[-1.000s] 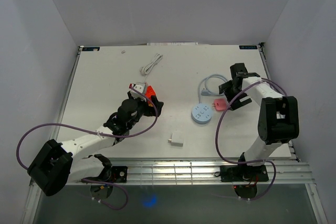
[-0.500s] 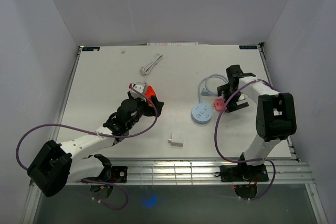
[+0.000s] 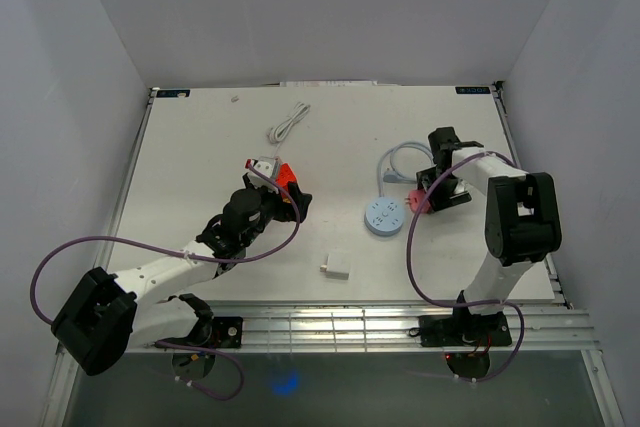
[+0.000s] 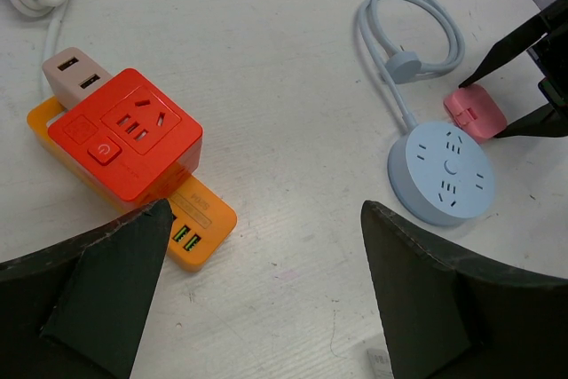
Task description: Insert the plug
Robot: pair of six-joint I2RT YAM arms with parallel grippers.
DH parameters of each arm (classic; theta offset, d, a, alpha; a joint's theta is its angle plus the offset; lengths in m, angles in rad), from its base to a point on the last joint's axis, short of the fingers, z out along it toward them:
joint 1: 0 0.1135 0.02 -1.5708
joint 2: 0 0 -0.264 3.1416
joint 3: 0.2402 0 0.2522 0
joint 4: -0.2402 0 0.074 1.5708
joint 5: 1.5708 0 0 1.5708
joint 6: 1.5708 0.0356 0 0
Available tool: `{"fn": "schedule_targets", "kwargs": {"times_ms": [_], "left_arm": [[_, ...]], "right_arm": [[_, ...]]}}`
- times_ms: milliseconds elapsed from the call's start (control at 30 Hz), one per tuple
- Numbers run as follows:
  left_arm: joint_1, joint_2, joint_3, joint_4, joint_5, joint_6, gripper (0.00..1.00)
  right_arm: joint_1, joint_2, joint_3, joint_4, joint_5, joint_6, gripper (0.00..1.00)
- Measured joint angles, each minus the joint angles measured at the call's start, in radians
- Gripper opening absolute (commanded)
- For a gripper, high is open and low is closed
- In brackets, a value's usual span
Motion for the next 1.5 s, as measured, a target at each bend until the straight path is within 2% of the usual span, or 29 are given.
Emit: {"fn": "schedule_targets", "kwargs": {"times_ms": [33,133,300,433,600,733,900,1067,1500], "left_arm": [[0.0,0.0,0.0,0.0,0.0,0.0,0.98],[0.0,0.0,0.0,0.0,0.0,0.0,0.98],[0.0,0.008,0.002,0.002,0.06,0.003,0.98],[0.0,0.067,0.037,0.008,0.191,-0.007,0.98],[0.0,0.143,0.088,0.061,0.331,-0.05,0.98],[-0.009,0.203,0.127,0.123,0.383,-0.089,0.98],[-0.032,0.28,0.184,0.19,0.435,-0.106,0.98],[-0.064,0.348,0.213,0.26,0.47,-0.108,0.98],[-0.1,0.359,0.207,0.351,0.435,-0.085,0.95]], "right_arm": [[0.001,-0.004,-0.002,0.0,0.004,-0.001,0.45],[0.007,-0.041,-0.014,0.002,0.028,-0.013,0.39],[0.031,-0.187,-0.024,0.04,0.065,-0.13,0.38],[0.059,-0.297,-0.066,0.186,0.053,-0.335,0.38],[0.08,-0.422,-0.221,0.432,-0.082,-0.581,0.35],[0.09,-0.482,-0.315,0.589,-0.241,-0.682,0.34],[0.141,-0.489,-0.322,0.694,-0.381,-0.741,0.29],[0.198,-0.489,-0.321,0.738,-0.497,-0.766,0.29],[0.321,-0.489,-0.322,0.783,-0.567,-0.737,0.27]]}}
